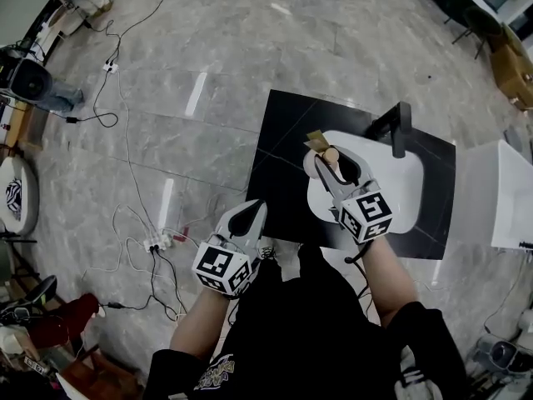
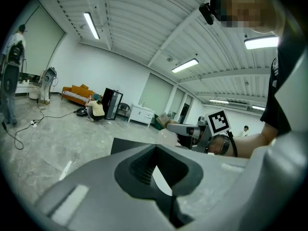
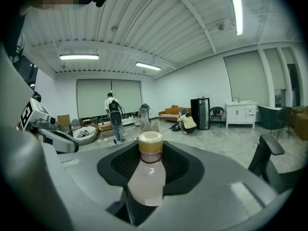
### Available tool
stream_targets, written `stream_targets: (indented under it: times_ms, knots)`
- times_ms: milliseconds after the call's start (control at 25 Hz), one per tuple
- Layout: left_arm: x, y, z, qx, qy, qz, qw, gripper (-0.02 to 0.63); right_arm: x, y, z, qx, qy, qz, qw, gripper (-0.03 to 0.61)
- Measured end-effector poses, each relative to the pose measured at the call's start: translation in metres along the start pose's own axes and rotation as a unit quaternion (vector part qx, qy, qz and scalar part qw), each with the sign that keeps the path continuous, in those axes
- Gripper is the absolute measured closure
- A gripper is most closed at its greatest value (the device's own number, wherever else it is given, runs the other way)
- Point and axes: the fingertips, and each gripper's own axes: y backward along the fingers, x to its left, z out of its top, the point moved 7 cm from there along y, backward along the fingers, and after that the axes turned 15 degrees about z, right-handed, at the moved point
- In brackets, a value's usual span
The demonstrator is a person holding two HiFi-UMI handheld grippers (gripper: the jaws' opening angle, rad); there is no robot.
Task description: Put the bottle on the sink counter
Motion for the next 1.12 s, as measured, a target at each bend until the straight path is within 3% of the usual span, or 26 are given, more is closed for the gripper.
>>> stream_targets:
  times_ms: [880, 1120]
  knots:
    - [-0.010, -0.041, -0.024, 0.020, 0.007, 0.031, 0.9993, 0.614, -0.063, -0.057, -0.047, 0.028, -0.005, 0.038, 0.999, 0.413]
    - [0.005, -0.055, -0.018, 0.032, 0.018, 0.035, 0.9987, 0.614, -0.074, -0.088, -0.048, 0.044, -0.008, 0.047, 0.998, 0.413]
